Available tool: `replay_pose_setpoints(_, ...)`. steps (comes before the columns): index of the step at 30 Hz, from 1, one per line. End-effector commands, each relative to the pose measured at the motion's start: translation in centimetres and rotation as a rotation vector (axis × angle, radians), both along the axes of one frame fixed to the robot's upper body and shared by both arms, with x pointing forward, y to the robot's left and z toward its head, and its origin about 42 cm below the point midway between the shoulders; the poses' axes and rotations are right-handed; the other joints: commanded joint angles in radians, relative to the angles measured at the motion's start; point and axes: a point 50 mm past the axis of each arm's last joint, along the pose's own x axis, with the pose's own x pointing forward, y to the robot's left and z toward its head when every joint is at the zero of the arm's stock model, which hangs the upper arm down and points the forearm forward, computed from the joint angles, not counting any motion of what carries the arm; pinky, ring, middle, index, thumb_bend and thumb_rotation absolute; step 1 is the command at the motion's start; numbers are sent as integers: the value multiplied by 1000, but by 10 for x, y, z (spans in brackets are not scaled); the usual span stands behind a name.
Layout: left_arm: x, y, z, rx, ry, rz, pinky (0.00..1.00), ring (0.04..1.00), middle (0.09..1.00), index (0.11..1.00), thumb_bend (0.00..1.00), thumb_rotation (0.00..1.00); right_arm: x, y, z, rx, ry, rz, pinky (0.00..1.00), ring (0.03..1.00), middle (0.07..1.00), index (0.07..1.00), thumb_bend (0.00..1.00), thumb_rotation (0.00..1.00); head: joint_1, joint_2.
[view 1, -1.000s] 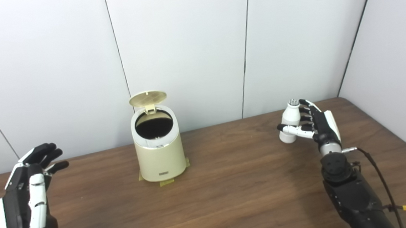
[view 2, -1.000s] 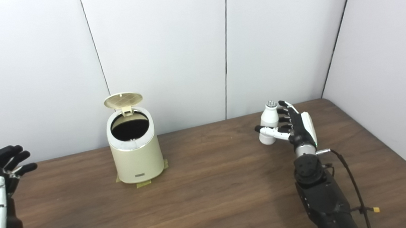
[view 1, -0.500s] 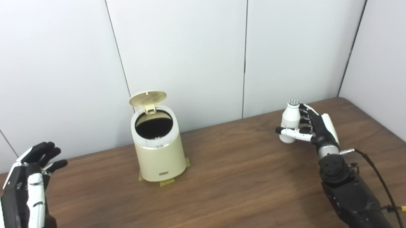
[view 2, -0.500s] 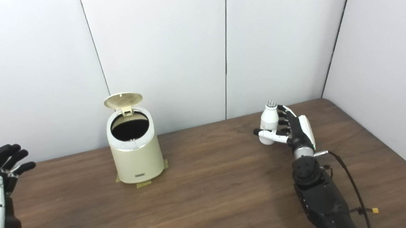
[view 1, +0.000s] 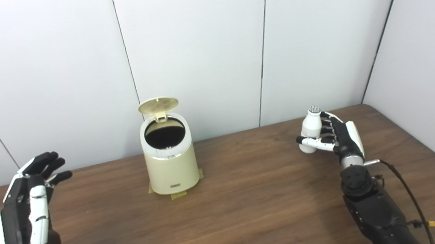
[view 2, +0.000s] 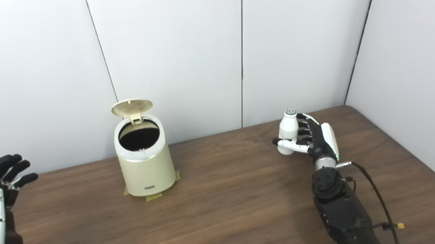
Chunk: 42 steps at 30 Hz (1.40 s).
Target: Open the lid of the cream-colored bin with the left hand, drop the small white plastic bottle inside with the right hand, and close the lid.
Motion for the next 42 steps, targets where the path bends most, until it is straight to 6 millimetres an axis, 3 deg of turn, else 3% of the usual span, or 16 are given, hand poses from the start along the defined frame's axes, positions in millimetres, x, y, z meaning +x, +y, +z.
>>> replay_pose_setpoints(1,3,-2,16,10,-65,-4,643,741,751,719,247,556,17,-3,36,-8,-155,-43,601,679,723,754,845,164,0,0)
replay_pose_setpoints(3,3,-2,16,6,-65,-4,646,740,749,716,249,553,16,-3,34,-17,-197,-77,550,629,667,677,816,34,0,0)
replay_pose_setpoints(4,3,-2,16,3,-63,-3,645,740,749,716,247,548,17,-4,33,-25,-209,-91,514,593,631,587,668,75,0,0)
replay_pose_setpoints(5,3,-2,16,2,-62,-1,644,739,748,715,250,543,17,-4,32,-31,-214,-102,486,567,567,536,599,38,-2,2)
replay_pose_setpoints(7,3,-2,16,3,-62,0,639,736,746,713,253,536,17,-4,30,-32,-215,-117,474,560,530,481,540,7,0,3)
replay_pose_setpoints(11,2,-2,17,10,-63,2,640,738,748,717,250,542,16,-6,27,-1,-211,-122,566,640,495,482,528,0,0,4)
replay_pose_setpoints(14,2,-1,16,7,-62,-4,644,742,752,718,261,545,15,-9,23,34,-212,-105,474,548,492,481,526,0,-1,5)
replay_pose_setpoints(18,2,-1,15,5,-61,-3,641,738,747,715,262,543,14,-10,20,59,-215,-93,432,494,517,452,523,0,-2,6)
replay_pose_setpoints(31,4,-2,14,7,-52,-7,647,742,750,718,254,541,11,-5,24,60,-228,-48,428,495,525,447,522,0,3,1)
replay_pose_setpoints(42,4,-8,14,16,-57,-15,642,744,757,728,251,548,-1,47,95,-53,-301,176,358,428,502,492,518,0,22,0)
